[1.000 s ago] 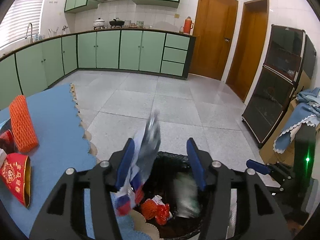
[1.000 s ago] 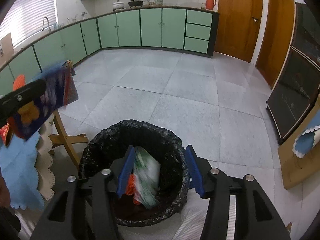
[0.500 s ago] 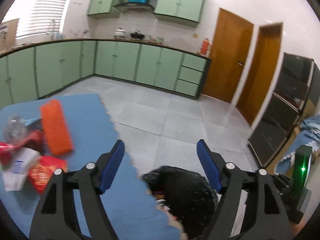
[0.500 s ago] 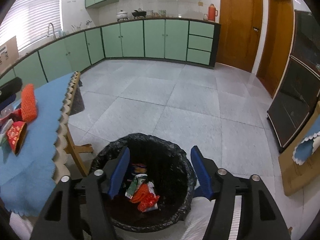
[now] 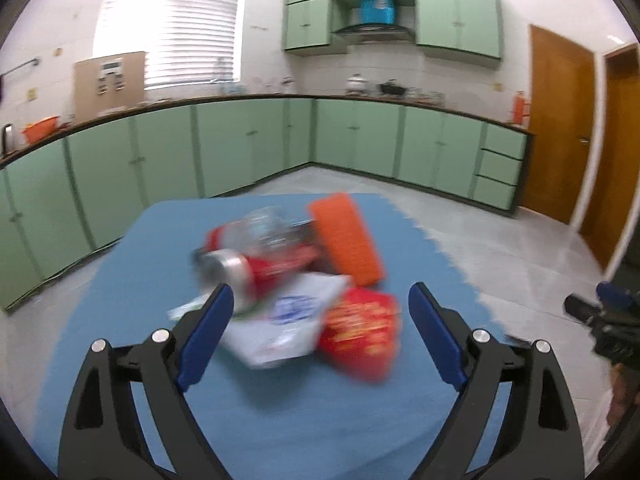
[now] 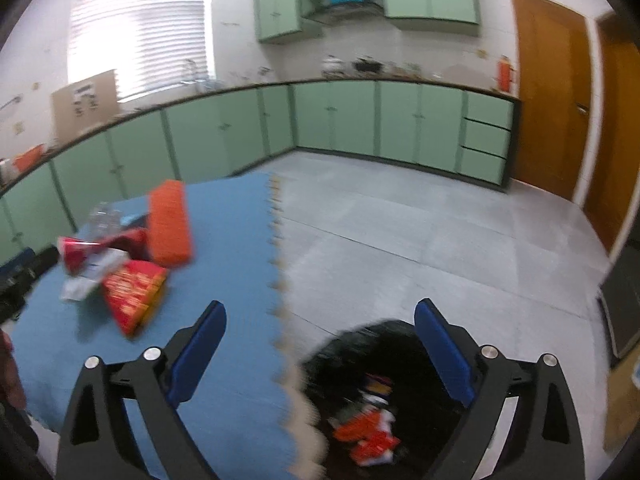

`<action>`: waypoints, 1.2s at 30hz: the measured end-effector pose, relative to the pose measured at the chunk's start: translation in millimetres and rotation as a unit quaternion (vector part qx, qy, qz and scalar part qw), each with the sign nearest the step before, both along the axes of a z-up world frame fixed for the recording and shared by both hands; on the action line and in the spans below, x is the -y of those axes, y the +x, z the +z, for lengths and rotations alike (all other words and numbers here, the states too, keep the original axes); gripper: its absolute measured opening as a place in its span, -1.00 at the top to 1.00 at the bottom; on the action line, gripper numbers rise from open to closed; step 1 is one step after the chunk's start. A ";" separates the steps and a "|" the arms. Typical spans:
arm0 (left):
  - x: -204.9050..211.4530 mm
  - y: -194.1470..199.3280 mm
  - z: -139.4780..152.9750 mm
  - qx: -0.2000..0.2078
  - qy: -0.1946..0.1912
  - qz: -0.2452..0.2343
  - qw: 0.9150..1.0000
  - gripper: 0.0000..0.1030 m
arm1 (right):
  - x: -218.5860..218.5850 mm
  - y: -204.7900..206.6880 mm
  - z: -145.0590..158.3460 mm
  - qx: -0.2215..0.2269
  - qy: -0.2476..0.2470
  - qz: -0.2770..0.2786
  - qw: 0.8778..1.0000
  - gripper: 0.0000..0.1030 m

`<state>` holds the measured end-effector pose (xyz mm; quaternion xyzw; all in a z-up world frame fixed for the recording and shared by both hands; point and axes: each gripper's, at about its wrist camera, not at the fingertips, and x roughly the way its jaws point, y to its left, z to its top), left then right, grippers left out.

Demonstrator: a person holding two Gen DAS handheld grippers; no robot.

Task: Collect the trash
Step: 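Move both tools back over the table toward the red cup and red packet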

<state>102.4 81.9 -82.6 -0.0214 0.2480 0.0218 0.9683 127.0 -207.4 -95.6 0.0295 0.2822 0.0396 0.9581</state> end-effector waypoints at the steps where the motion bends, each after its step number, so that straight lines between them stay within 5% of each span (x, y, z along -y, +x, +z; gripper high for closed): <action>1: -8.6 -1.9 -0.2 -0.001 -0.002 0.010 1.000 -0.68 | -13.3 3.6 0.8 0.005 0.000 0.015 1.000 -0.81; 13: -63.2 -8.0 -18.9 -0.037 -0.007 0.063 0.997 -0.65 | -125.3 33.7 -23.1 -0.013 -0.011 0.121 0.992 -0.74; 24: -67.7 -5.4 -38.6 -0.052 -0.001 0.064 0.997 -0.61 | -149.2 52.6 -46.6 -0.057 -0.007 0.149 0.987 -0.58; 36: -66.4 25.3 -16.4 -0.023 -0.033 0.035 0.999 -0.61 | -142.3 55.2 -40.2 -0.050 -0.013 0.131 0.990 -0.58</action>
